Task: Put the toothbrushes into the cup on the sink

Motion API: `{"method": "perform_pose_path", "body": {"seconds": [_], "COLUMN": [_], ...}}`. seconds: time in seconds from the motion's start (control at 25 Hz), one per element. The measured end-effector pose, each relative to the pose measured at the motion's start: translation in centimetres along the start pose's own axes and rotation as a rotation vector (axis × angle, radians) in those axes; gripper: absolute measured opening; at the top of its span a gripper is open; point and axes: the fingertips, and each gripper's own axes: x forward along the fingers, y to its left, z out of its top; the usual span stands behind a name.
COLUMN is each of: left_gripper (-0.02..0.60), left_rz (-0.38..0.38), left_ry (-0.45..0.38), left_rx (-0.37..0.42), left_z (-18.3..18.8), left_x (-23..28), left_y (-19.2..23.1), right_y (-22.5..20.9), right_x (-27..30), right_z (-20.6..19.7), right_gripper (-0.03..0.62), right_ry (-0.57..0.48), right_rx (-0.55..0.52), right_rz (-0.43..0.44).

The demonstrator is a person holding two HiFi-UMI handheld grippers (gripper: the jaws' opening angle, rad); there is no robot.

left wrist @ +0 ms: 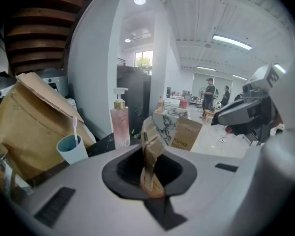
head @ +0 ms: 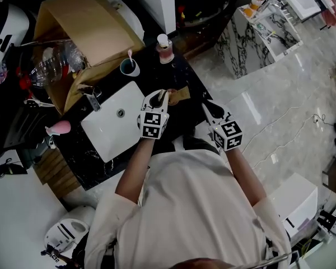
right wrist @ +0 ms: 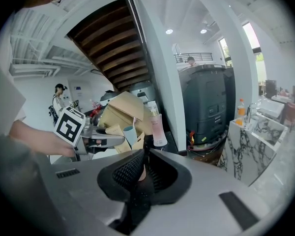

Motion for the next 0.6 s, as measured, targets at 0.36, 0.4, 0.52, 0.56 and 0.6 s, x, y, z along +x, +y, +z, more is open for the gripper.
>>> {"method": "perform_pose_path", "body": {"seconds": [0.36, 0.4, 0.52, 0.56, 0.6], "left_gripper": [0.097, 0.109, 0.146, 0.154, 0.165], "left_rz": [0.034, 0.033, 0.023, 0.017, 0.012], "left_ry": [0.022, 0.024, 0.031, 0.033, 0.035], "left_rx": [-0.037, -0.038, -0.051, -0.060, -0.068], "left_z": [-1.1, -1.2, -1.4, -1.5, -1.6], "left_x": [0.3, 0.3, 0.1, 0.1, 0.0], "left_y": [0.5, 0.5, 0.4, 0.3, 0.3], "right_y": [-0.1, 0.0, 0.1, 0.2, 0.2], "right_x": [0.5, 0.5, 0.7, 0.7, 0.8], "right_z": [0.1, 0.2, 0.4, 0.5, 0.5], "right_gripper": [0.051, 0.051, 0.051, 0.051, 0.051], "right_ry": [0.010, 0.009, 0.006, 0.005, 0.004], "right_rx": [-0.012, -0.013, -0.017, -0.020, -0.022], "right_rz": [0.027, 0.030, 0.037, 0.037, 0.037]}}
